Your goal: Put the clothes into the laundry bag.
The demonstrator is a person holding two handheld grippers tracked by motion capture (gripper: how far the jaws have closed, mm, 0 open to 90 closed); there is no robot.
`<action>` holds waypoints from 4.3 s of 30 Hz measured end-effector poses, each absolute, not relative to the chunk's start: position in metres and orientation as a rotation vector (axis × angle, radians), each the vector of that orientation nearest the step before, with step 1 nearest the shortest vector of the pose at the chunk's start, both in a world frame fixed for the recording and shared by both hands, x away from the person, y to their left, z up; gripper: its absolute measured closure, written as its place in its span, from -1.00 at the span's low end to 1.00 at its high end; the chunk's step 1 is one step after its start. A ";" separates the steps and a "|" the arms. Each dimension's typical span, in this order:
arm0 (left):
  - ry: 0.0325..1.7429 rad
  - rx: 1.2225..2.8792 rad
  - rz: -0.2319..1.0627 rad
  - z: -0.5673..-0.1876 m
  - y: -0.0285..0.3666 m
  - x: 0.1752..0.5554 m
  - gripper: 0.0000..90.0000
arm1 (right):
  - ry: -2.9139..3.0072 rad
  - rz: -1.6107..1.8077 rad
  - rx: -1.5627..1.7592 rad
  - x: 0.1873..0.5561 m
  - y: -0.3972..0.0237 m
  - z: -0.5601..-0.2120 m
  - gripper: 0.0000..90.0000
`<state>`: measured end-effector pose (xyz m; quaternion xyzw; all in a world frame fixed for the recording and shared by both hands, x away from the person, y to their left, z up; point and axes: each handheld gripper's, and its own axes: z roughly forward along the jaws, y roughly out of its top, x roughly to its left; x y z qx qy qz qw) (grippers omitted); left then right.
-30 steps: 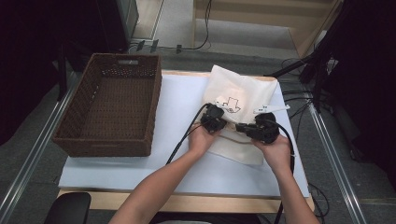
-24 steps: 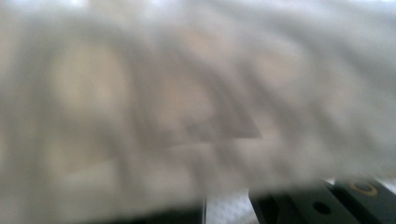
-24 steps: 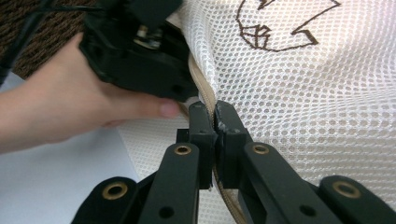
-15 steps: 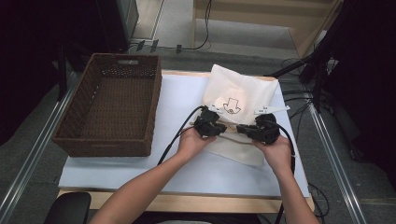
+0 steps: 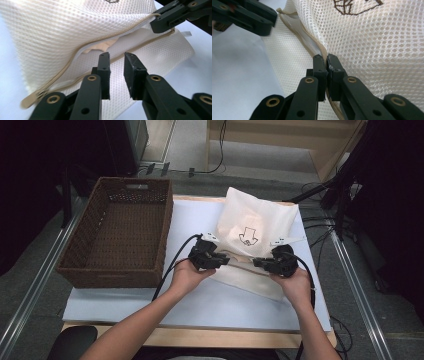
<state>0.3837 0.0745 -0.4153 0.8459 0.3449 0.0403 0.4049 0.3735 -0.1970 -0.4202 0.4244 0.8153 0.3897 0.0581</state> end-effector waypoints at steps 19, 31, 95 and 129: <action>1.031 2.119 0.146 -0.423 0.109 0.391 -0.03 | 2.501 1.111 1.338 0.378 -0.194 -0.445 0.94; 1.100 2.158 0.156 -0.440 0.107 0.401 -0.10 | 2.507 1.087 1.388 0.387 -0.192 -0.461 0.93; 0.985 2.178 -0.033 -0.452 0.128 0.340 0.86 | 2.468 1.038 1.317 0.368 -0.199 -0.444 0.71; 0.966 2.129 -0.039 -0.440 0.136 0.345 0.64 | 2.481 1.172 1.221 0.336 -0.205 -0.421 -0.13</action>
